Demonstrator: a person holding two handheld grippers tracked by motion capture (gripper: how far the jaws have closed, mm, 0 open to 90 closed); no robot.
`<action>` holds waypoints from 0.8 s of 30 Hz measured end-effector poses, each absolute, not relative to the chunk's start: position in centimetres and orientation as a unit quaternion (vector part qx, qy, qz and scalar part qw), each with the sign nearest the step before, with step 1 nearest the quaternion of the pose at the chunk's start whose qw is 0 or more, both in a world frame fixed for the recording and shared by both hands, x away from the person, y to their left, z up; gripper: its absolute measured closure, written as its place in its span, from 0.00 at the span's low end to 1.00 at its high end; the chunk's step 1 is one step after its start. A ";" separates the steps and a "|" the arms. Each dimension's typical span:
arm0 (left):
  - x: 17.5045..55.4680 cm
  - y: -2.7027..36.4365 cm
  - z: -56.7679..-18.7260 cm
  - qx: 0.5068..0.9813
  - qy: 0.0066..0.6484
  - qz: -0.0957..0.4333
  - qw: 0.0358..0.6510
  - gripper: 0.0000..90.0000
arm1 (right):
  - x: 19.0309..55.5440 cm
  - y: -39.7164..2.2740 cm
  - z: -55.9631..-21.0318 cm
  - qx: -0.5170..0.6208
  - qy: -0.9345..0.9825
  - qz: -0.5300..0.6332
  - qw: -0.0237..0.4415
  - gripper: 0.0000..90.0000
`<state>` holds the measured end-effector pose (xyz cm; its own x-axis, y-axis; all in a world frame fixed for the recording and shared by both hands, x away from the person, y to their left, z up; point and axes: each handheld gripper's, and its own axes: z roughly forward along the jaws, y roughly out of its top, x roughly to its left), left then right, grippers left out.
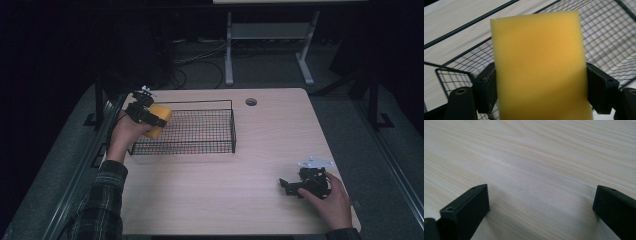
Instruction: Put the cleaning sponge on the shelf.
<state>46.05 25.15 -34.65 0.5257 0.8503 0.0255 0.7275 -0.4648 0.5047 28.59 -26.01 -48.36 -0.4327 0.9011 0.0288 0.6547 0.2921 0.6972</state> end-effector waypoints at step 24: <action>47.9 27.6 -38.6 0.823 0.514 0.128 0.207 0.25 | 28.6 -26.0 -48.4 0.498 0.781 0.326 0.189 0.00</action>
<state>47.91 27.56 -38.55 0.4396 0.8982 -0.0010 0.7919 -0.3871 0.4723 28.60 -26.01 -48.36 -0.4328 0.9010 0.0284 0.6545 0.2924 0.6972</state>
